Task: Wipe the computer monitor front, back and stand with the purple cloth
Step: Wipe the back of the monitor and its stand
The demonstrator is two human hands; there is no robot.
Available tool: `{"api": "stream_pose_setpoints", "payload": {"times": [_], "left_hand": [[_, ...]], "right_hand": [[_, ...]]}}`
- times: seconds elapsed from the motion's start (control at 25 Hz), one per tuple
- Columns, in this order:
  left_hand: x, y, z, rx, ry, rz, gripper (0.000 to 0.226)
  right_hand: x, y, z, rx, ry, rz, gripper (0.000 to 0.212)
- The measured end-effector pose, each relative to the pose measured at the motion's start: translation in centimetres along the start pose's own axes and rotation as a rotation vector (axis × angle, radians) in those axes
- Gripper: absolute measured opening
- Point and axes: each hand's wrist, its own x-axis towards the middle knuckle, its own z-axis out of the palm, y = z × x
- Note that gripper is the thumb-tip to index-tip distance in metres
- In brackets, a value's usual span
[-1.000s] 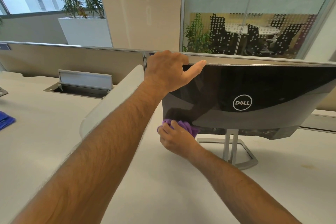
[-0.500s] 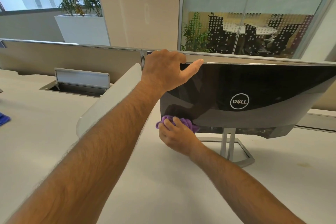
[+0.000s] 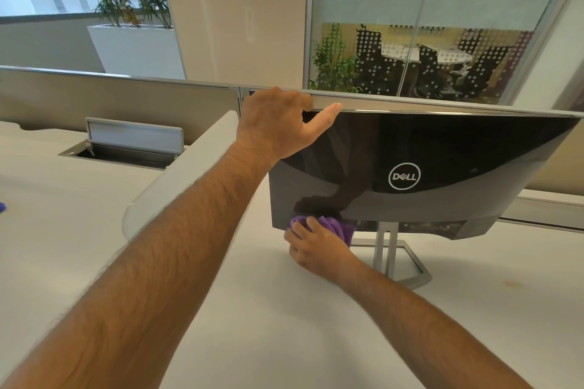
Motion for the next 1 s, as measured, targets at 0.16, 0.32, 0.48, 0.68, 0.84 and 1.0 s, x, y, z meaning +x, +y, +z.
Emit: {"api": "stream_pose_setpoints", "payload": {"times": [0.16,0.32,0.48,0.68,0.84,1.0], "left_hand": [[-0.1,0.1,-0.1,-0.012,0.001,-0.007,0.082],[-0.2,0.2,-0.2,-0.016,0.003,-0.009,0.081],[-0.3,0.3,-0.5,-0.003,0.011,-0.025,0.085],[-0.8,1.0,-0.1,0.026,0.034,-0.040,0.085],[-0.9,1.6,0.5,0.054,0.082,-0.061,0.079],[-1.2,1.5,0.8,0.039,0.137,-0.045,0.066]], "right_hand": [[-0.4,-0.2,0.1,0.020,0.007,0.023,0.052],[-0.4,0.5,0.1,0.038,0.041,0.051,0.054],[-1.9,-2.0,2.7,0.149,-0.045,0.077,0.054],[-5.3,-1.8,2.4,0.463,0.377,0.300,0.076],[-8.1,1.7,1.7,0.652,0.820,0.745,0.075],[-11.8,6.2,3.8,0.647,0.876,1.069,0.070]]}}
